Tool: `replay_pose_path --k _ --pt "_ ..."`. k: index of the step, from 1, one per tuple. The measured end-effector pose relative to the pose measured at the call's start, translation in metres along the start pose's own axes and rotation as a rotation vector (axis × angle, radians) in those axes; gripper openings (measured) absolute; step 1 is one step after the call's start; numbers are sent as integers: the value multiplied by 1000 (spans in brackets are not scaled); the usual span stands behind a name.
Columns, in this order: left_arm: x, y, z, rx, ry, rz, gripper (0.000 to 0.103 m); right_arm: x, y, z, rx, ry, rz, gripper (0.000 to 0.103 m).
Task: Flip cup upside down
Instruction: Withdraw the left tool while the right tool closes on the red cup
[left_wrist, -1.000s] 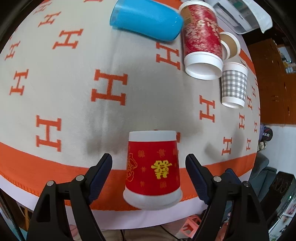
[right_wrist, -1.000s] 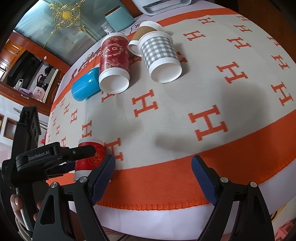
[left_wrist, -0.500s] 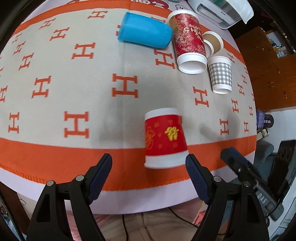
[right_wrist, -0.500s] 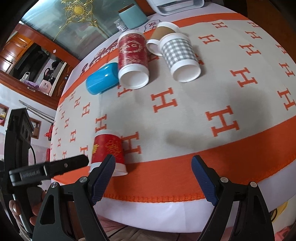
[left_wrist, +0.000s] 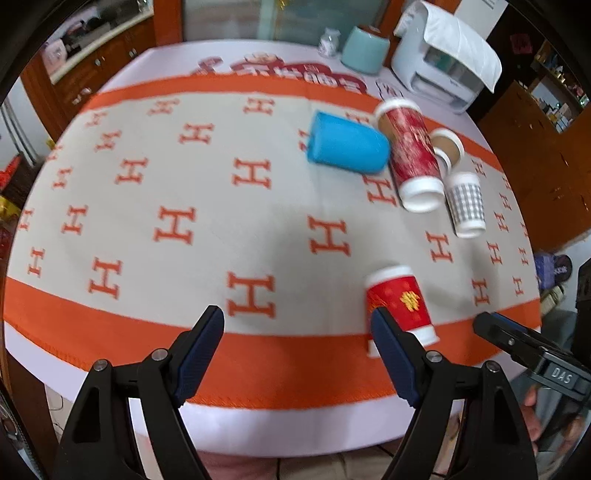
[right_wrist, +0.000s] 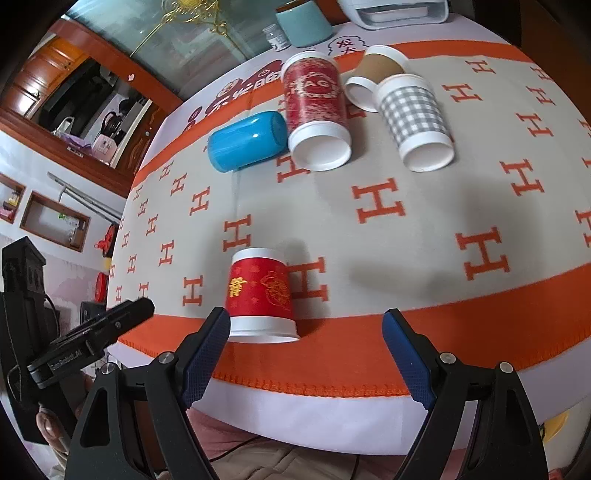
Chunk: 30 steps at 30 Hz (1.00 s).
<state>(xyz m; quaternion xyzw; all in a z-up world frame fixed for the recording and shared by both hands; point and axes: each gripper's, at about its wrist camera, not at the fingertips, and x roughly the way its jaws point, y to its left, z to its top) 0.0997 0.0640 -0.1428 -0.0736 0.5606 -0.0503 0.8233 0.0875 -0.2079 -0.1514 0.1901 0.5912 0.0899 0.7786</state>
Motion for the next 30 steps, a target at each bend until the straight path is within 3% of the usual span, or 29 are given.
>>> replay_pose_path --k 7,11,15,30 --pt "-7 8 0 7 -145 63 81 6 17 10 -28 26 -1 86" --pt "-3 10 -3 11 -183 74 83 18 25 17 -44 52 -4 86" --pt "8 10 -6 40 -181 103 83 34 32 21 -53 84 -8 86" --pt "27 15 -5 46 -150 75 83 83 55 29 -125 206 -21 84"
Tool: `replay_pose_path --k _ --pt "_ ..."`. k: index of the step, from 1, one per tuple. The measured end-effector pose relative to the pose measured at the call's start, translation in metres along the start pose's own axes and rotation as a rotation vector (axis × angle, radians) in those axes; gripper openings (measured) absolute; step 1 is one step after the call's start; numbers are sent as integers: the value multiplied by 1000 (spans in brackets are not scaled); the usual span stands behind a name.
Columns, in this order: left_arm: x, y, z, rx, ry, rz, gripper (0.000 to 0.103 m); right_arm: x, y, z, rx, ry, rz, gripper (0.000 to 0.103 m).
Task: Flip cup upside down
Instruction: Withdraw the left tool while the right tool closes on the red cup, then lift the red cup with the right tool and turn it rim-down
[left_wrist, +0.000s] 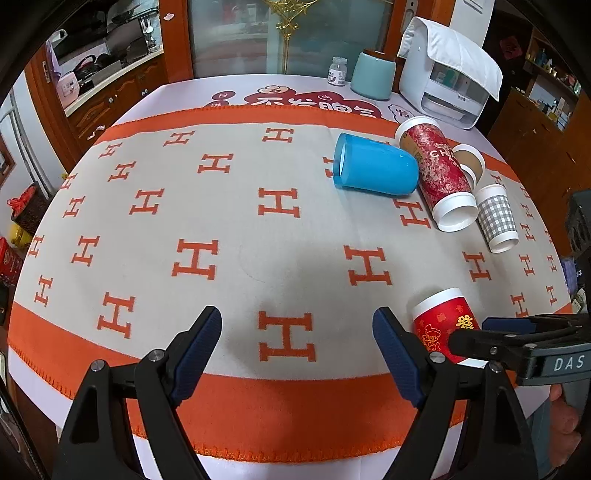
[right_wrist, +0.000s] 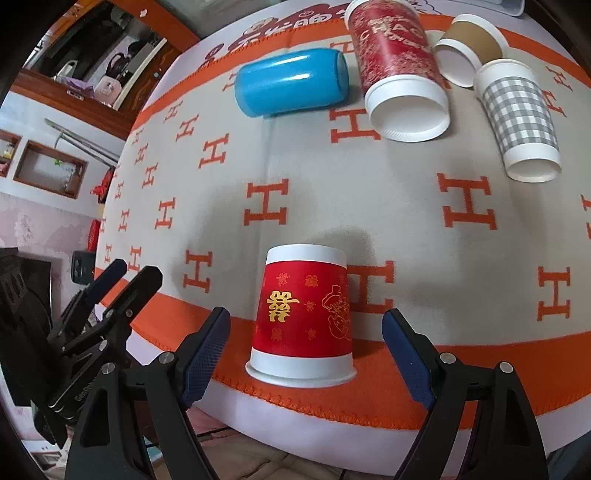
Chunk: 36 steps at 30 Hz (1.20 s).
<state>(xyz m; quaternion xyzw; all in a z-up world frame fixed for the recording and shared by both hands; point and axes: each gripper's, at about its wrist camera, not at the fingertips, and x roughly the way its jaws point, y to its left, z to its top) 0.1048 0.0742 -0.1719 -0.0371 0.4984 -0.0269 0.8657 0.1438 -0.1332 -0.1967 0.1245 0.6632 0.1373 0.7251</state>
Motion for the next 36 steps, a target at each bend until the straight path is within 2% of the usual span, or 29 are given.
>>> replay_pose_path --k 7,12,16,17,23,29,32,36 --pt "3 0 1 -2 1 -3 83 16 0 9 3 65 32 75" --pt "4 1 2 -7 0 -4 83 22 2 14 -7 85 26 72" --pt "5 1 2 -4 7 -1 83 28 5 15 -18 104 37 61" --pt "6 1 2 -4 8 -1 83 31 6 15 -19 107 42 61" --pt "4 2 1 -2 -7 3 83 22 13 10 -68 61 57 58" --pt "-5 -4 1 8 -48 -12 83 0 11 3 -80 -87 95 58" --pt "-12 -9 3 16 -98 -11 83 -13 13 -4 -119 -235 53 58" --pt "-17 -16 4 34 -176 36 84 -28 20 -22 -215 -502 -68 58"
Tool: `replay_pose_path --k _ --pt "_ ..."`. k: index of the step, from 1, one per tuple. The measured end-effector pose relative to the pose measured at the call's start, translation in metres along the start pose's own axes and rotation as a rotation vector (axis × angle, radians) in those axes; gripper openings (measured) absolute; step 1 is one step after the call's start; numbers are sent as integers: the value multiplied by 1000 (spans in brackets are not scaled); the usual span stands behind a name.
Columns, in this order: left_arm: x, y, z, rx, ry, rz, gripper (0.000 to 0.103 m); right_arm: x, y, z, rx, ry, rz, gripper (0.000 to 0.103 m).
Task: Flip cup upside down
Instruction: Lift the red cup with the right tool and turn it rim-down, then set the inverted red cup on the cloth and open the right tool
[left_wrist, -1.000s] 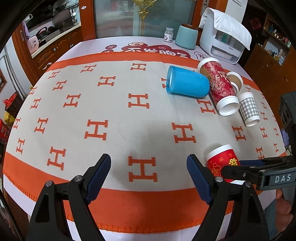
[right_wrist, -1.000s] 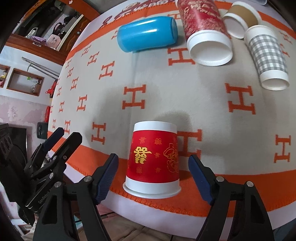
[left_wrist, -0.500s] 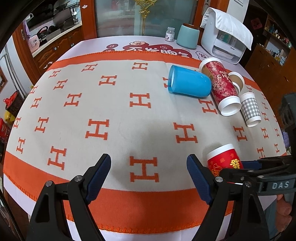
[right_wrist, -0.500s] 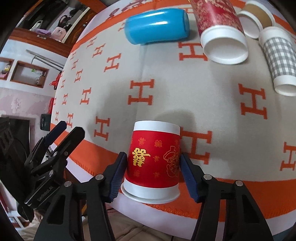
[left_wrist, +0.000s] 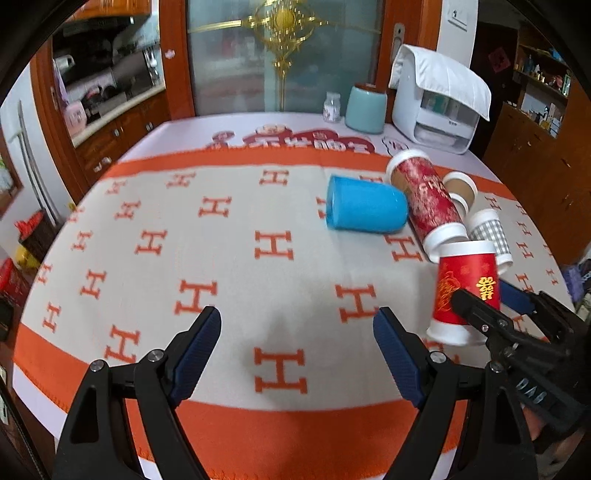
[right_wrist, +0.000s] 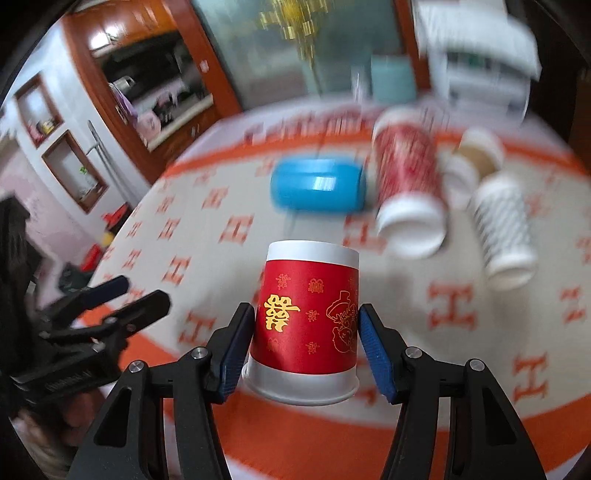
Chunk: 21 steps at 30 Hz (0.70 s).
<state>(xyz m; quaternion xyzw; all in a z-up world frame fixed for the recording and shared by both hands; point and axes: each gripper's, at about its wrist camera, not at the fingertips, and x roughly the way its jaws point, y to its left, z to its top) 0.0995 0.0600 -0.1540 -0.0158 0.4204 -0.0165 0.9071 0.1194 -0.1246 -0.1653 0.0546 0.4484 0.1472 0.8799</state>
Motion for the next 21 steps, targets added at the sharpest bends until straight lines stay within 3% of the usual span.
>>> replay_pose_path --k 3,5,13,21 --pt "0 -2 1 7 -26 9 84 -5 8 -12 -90 -167 -98 58" --pt "1 -3 0 4 -36 18 85 -1 9 -18 -107 -198 -123 58" --pt "8 2 -1 -29 -45 36 85 19 -3 -35 -66 -171 -116 58" --pt "5 -5 -6 -2 -45 27 85 14 1 -59 -115 -153 -126 59"
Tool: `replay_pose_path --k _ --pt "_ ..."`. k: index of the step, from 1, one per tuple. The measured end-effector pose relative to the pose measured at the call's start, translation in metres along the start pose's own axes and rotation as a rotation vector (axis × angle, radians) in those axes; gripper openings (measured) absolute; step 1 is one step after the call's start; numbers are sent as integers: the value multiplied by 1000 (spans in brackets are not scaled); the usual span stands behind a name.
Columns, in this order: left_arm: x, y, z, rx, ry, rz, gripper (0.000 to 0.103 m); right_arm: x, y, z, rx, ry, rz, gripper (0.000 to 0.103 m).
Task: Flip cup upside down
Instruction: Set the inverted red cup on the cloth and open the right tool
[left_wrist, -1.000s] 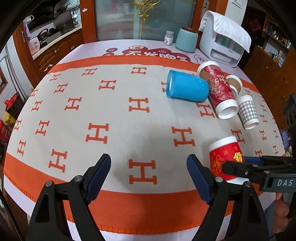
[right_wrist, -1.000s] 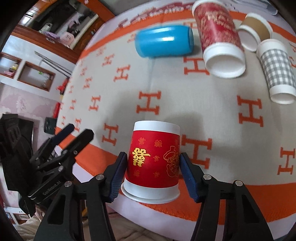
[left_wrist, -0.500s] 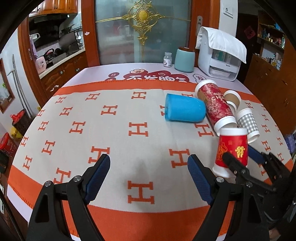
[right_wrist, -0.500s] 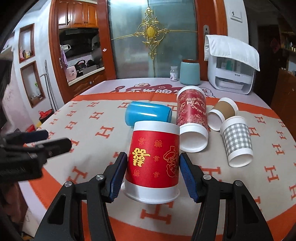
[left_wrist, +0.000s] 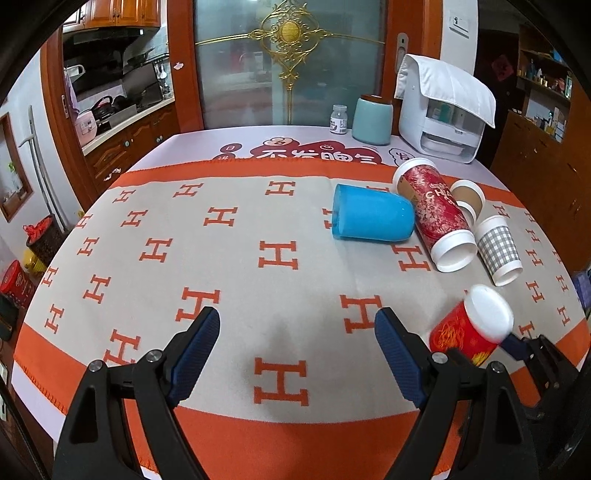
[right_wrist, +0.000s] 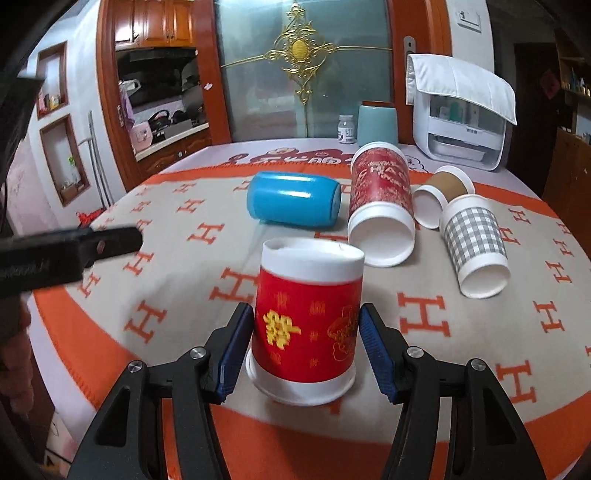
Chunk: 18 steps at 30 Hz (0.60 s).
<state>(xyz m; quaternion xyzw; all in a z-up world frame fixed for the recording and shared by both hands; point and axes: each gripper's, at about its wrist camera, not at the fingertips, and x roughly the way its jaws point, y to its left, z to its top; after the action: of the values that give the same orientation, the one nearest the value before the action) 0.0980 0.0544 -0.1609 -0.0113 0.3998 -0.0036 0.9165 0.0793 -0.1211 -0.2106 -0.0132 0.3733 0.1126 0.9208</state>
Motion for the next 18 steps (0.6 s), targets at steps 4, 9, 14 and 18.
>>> replay_pose_path --k 4,9,14,18 --pt "-4 -6 -3 20 12 -11 87 -2 5 -13 -35 22 -7 60" --pt "-22 -8 -6 34 0 -19 100 -15 9 -17 -31 70 25 71" --pt "-38 -15 -9 55 5 -24 102 -48 9 -15 -28 86 37 72" --pt "-54 -23 -15 67 13 -23 102 -79 2 -9 8 97 50 72"
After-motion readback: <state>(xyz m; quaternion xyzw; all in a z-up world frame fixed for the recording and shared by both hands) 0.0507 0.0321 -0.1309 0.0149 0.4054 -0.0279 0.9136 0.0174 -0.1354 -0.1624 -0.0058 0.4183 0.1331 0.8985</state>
